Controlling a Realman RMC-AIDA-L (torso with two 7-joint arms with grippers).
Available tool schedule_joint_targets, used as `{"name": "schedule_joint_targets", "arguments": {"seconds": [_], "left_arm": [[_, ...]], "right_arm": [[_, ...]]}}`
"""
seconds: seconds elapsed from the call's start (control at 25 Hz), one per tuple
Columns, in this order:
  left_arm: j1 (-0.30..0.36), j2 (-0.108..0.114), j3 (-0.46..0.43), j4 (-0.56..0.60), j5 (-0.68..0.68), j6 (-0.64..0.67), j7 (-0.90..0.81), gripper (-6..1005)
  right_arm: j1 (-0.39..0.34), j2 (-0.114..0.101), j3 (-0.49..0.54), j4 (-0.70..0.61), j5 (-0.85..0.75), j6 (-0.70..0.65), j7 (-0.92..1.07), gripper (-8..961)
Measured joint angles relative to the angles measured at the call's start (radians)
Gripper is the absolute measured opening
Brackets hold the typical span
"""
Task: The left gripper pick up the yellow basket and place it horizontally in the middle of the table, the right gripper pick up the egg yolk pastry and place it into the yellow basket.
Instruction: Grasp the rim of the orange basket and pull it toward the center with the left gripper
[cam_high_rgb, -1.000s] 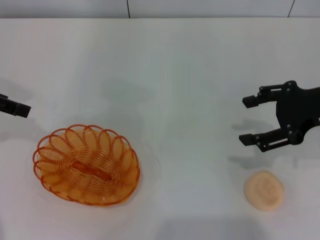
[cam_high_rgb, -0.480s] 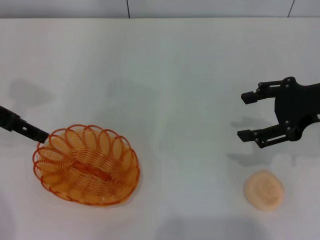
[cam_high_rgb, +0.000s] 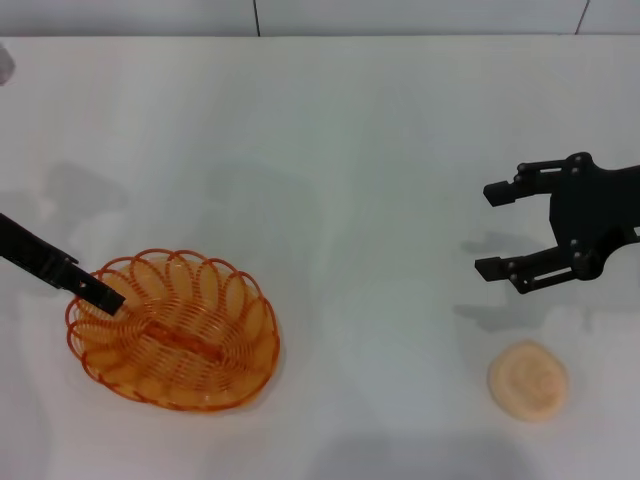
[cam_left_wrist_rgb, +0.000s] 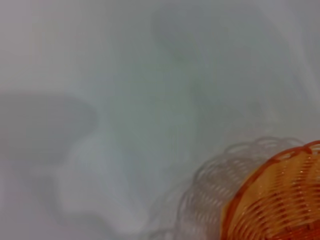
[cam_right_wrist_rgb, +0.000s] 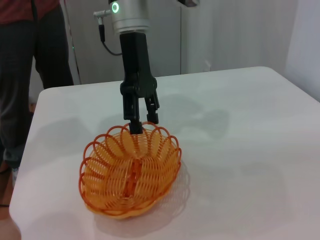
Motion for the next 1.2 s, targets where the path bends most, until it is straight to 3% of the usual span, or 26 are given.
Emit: {"name": "schedule_joint_targets", "arguments": {"seconds": [0.48, 0.64, 1.2], "left_arm": [[-0.022, -0.011, 0.037, -0.003, 0.068, 0.031, -0.085, 794], [-0.027, -0.012, 0.038, -0.011, 0.071, 0.019, -0.105, 672], [-0.023, -0.050, 0.040, -0.015, 0.096, -0.016, -0.107, 626]], "right_arm": [[-0.005, 0.000, 0.002, 0.001, 0.000, 0.003, -0.001, 831], [-0.007, 0.000, 0.002, 0.003, 0.000, 0.003, -0.001, 831], [-0.019, 0.000, -0.001, 0.003, 0.000, 0.002, -0.002, 831]]}}
